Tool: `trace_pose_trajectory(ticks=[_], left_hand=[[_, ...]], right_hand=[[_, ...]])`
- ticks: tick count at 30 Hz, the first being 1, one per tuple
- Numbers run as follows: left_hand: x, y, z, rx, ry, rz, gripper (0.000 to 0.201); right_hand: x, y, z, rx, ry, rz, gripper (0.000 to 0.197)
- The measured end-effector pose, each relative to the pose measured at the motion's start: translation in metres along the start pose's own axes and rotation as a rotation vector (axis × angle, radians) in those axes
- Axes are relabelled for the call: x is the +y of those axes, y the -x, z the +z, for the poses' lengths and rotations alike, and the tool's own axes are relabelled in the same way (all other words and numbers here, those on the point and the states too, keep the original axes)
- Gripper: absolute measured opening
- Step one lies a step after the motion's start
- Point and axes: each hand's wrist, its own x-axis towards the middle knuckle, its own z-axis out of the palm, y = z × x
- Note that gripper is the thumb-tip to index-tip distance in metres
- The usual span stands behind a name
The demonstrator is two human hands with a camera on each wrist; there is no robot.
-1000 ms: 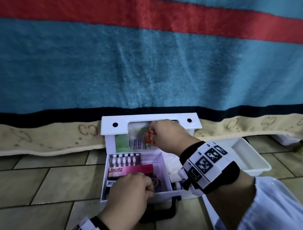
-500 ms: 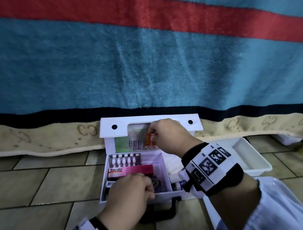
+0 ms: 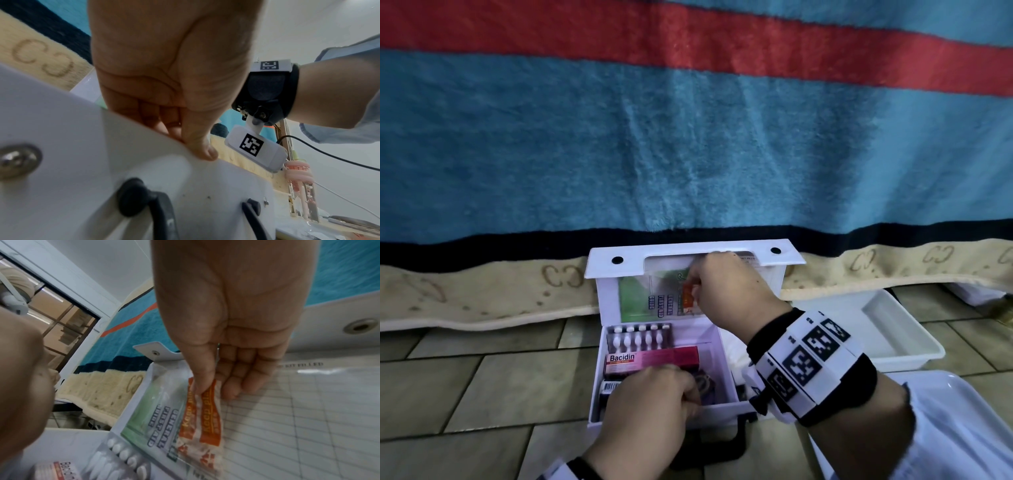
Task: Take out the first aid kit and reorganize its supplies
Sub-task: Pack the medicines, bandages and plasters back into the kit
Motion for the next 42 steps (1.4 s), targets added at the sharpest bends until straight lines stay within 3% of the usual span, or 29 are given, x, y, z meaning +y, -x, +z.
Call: trace_pose_trajectory(ticks=[10,17,23,26,29,32,36,42], left_hand=[[0.002,0.001,-0.002,0.002,0.013,-0.014,0.016],[0.004,0.004,-0.006,0.037,0.022,0.004,0.006],[0.002,-0.001,-0.008,0.017,0.018,-0.052,0.024],[0.003,-0.005,-0.008,-0.033,0.006,-0.059,0.022],[0.006,-0.005,-0.009,-0.053,0.007,-0.057,0.016],[0.008,-0.003,-0.009,-0.057,-0.01,-0.08,0.014],[0.011,-0.002,-0.009,-0.061,-0.009,-0.096,0.018],[0.012,-0.002,-0.008,-0.073,0.026,-0.105,0.021]], right_hand=[[0.003,0.015,-0.013,0.128,0.054,-0.064,0.025],[0.035,0.056,-0.037,0.186,-0.17,0.045,0.025],[0.106,0.131,-0.053,0.221,-0.195,0.277,0.015],[0.143,0.176,-0.047,0.124,-0.095,0.428,0.019],[0.168,0.212,-0.026,-0.117,0.045,0.545,0.024],[0.175,0.233,-0.001,-0.284,0.079,0.549,0.027],[0.174,0.235,0.027,-0.247,0.041,0.537,0.024],[0.165,0.229,0.044,-0.249,0.136,0.501,0.049]])
